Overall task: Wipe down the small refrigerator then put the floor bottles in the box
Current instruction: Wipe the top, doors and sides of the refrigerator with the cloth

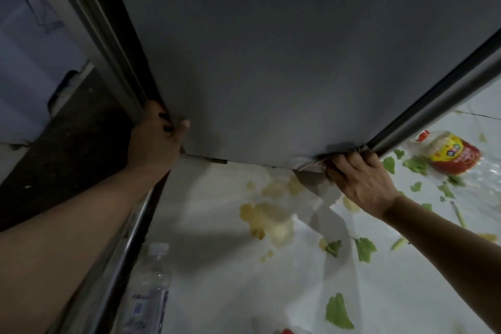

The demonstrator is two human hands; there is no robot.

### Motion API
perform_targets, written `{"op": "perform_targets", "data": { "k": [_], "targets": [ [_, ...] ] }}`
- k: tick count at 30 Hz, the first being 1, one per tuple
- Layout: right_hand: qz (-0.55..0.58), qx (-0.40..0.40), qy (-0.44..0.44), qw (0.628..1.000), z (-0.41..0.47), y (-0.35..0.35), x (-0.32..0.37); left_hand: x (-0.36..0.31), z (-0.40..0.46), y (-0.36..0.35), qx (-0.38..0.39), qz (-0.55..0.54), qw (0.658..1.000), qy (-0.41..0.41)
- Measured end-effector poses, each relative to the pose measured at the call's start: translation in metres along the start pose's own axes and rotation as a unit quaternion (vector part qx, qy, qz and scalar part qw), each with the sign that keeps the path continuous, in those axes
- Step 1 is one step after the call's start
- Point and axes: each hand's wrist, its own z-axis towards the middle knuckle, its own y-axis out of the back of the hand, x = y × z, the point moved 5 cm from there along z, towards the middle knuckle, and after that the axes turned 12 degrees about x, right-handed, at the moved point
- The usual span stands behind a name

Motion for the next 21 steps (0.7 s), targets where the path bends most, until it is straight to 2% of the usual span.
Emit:
{"op": "perform_targets", "data": {
  "k": [3,9,14,18,21],
  "targets": [
    [0.019,-0.011,0.037,0.999,0.019,0.005,0.02,0.002,-0.001,0.004,0.012,-0.005,1.0,-0.014],
    [0.046,-0.098,0.082,0.991,0.094,0.026,0.077,0.014,0.003,0.008,0.096,-0.047,0.994,-0.038],
    [0.046,-0.065,0.136,0.988,0.049,0.009,0.052,0.018,0.0,0.006,0.087,-0.063,0.993,-0.04],
    [-0.009,-0.006,0.111,0.994,0.004,-0.005,0.019,0.015,0.0,0.005,0.06,-0.064,0.995,-0.043],
    [-0.023,-0.003,0.093,0.995,0.02,-0.002,0.028,0.015,-0.001,0.004,0.063,-0.073,0.995,-0.034]
  ]
}}
